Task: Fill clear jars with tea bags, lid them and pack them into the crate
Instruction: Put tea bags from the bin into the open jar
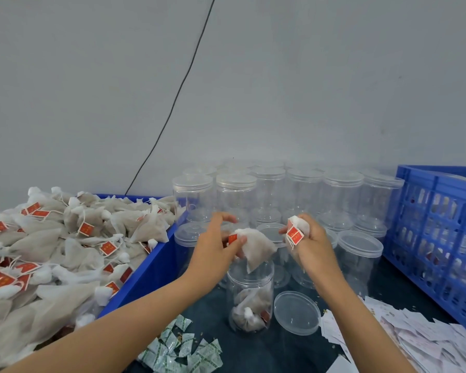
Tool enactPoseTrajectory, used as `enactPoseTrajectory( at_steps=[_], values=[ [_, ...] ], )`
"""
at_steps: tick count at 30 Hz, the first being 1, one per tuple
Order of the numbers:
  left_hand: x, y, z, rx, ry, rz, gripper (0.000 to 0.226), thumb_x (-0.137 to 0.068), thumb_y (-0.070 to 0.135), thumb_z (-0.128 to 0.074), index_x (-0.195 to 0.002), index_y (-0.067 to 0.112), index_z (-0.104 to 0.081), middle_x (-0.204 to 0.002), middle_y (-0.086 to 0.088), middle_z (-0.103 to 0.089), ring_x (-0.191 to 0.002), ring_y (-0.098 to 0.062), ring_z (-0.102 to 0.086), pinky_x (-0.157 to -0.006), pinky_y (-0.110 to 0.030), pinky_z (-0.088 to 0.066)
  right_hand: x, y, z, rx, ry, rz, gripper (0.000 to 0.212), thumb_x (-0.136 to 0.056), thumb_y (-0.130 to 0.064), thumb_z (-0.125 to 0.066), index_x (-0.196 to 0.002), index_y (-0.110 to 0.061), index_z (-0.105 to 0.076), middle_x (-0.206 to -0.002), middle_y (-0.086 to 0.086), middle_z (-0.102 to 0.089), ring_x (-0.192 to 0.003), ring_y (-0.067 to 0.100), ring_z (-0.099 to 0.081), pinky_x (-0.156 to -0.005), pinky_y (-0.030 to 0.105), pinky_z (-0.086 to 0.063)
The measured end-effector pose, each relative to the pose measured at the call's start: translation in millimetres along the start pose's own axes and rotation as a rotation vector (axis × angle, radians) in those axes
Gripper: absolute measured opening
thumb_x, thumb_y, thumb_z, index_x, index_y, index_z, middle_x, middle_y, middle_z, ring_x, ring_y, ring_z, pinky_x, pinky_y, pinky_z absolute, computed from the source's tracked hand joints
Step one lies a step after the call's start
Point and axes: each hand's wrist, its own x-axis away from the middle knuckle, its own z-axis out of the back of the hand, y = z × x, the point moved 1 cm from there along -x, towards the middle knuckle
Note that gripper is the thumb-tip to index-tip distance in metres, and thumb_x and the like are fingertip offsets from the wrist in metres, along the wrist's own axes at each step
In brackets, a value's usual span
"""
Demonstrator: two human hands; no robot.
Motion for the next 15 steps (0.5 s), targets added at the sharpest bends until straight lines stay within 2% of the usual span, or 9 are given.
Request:
enactPoseTrajectory(
  at_steps=[2, 4, 7, 9, 12, 15],
  values=[
    [0.3, -2.2, 1.9, -0.334, -0.068, -0.121, 0.010, -0.095, 0.025, -0.058, -0.105, 0.025, -0.056, -0.092, 0.007, -0.066, -0.077, -0.004, -0.062, -0.067, -0.011, -0.047, 3.3, -3.3, 5.0, 0.062, 0.074, 0.109, 0.015, -0.093, -0.014, -0.056, -0.080, -0.009, -0.060, -0.080, 0.014, -0.062, -0.072, 0.030, -0.058, -0.059, 0.038, -0.050],
    [0.0, -3.5, 2.1, -0.494, -0.141, -0.171, 0.011, -0.095, 0.030, -0.058, -0.101, 0.023, -0.064, -0.090, 0.010, -0.061, -0.081, -0.001, -0.055, -0.067, -0.008, -0.038, 5.3, -8.3, 7.4, 0.081, 0.116, 0.165, 0.024, -0.092, -0.022, -0.059, -0.073, -0.008, -0.064, -0.074, 0.015, -0.064, -0.075, 0.035, -0.061, -0.065, 0.048, -0.053],
    [-1.0, -3.3, -0.7, -0.507, -0.257, -0.186, 0.016, -0.092, 0.029, -0.063, -0.093, 0.017, -0.073, -0.079, 0.009, -0.064, -0.072, 0.000, -0.057, -0.068, -0.006, -0.037, 6.9, -11.5, 9.0, 0.009, 0.125, 0.124, 0.019, -0.091, -0.023, -0.062, -0.074, -0.024, -0.068, -0.074, -0.003, -0.068, -0.075, 0.019, -0.065, -0.069, 0.041, -0.055],
    [-1.7, -2.7, -0.7, -0.545, -0.274, -0.231, 0.018, -0.092, 0.031, -0.063, -0.094, 0.017, -0.074, -0.076, 0.012, -0.059, -0.076, -0.001, -0.051, -0.072, -0.009, -0.034, 7.3, -11.2, 9.0, -0.056, 0.139, 0.102, 0.017, -0.092, -0.021, -0.061, -0.078, -0.028, -0.067, -0.080, -0.010, -0.067, -0.079, 0.011, -0.064, -0.067, 0.034, -0.057],
    [-3.2, -1.8, 2.3, -0.631, -0.217, -0.292, 0.019, -0.095, 0.034, -0.058, -0.096, 0.021, -0.071, -0.079, 0.014, -0.054, -0.084, -0.006, -0.041, -0.078, -0.021, -0.026, 6.8, -10.4, 8.2, -0.189, 0.135, 0.051, 0.022, -0.093, -0.009, -0.057, -0.079, -0.024, -0.066, -0.084, -0.002, -0.066, -0.073, 0.015, -0.065, -0.048, 0.024, -0.053],
    [-0.8, 0.6, 1.7, -0.633, -0.201, -0.309, 0.015, -0.094, 0.036, -0.058, -0.105, 0.026, -0.063, -0.081, 0.018, -0.054, -0.085, -0.005, -0.042, -0.085, -0.024, -0.032, 9.3, -12.2, 6.3, -0.265, 0.101, 0.029, 0.016, -0.092, -0.004, -0.058, -0.086, -0.018, -0.063, -0.090, 0.005, -0.064, -0.063, 0.015, -0.068, -0.045, 0.024, -0.053]
  ],
)
